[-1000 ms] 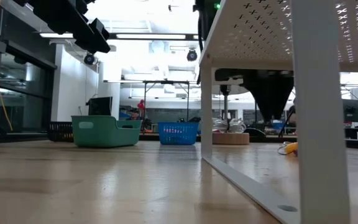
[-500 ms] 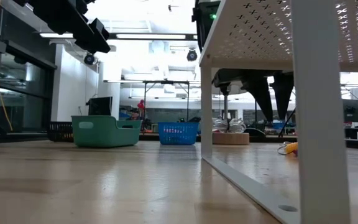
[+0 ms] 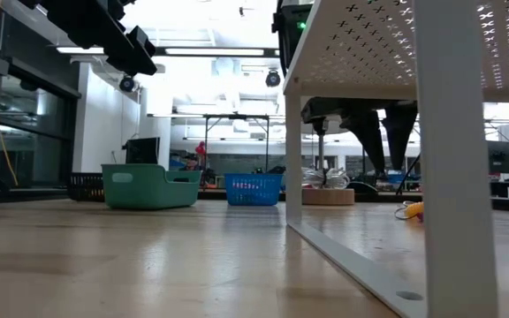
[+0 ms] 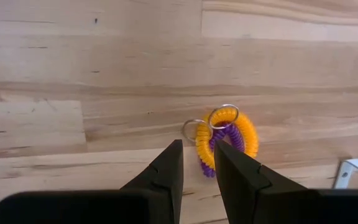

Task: Pick & Place Office Desk Supplies
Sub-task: Put the purple spring keychain into the blue bin

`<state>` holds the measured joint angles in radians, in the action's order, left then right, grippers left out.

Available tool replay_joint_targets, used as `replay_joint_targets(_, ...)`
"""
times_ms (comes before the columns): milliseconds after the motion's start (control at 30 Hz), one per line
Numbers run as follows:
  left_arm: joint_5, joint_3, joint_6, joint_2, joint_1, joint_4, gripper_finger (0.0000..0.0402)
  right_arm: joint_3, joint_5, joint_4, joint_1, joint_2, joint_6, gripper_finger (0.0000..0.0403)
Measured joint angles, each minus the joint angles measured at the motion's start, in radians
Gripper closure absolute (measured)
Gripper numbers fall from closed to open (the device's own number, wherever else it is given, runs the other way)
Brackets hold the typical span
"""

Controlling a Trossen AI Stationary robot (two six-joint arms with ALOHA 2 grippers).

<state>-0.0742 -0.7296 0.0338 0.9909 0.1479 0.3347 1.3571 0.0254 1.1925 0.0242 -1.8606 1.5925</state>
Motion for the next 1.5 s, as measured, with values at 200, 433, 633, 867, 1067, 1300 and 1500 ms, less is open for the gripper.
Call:
replay_joint_targets(200,0.000,0.000,0.000,0.000,0.000,0.000,0.0195,0.000,-0.033,0.004,-0.005,0.000,0.023,0.0323)
replay_joint_targets(433,0.000,0.000,0.000,0.000,0.000,0.000,0.0195,0.000,-0.050,-0.002,-0.005,0.000,0.088,0.0323)
replay_joint_targets(633,0.000,0.000,0.000,0.000,0.000,0.000,0.0195,-0.007,-0.050,0.018,0.011,0.026,0.134,0.0323)
replay_joint_targets(867,0.000,0.000,0.000,0.000,0.000,-0.002,0.0195,-0.169,-0.040,-0.138,0.018,0.125,0.156,0.0323)
replay_joint_targets(1067,0.000,0.000,0.000,0.000,0.000,-0.003,0.0195,-0.278,-0.019,-0.223,0.026,0.186,0.176,0.0323)
replay_joint_targets(1300,0.000,0.000,0.000,0.000,0.000,-0.005,0.0195,-0.371,-0.001,-0.308,0.062,0.200,0.227,0.0323)
replay_joint_targets(1500,0.000,0.000,0.000,0.000,0.000,-0.007,0.0195,-0.375,-0.047,-0.366,0.060,0.201,0.224,0.0323)
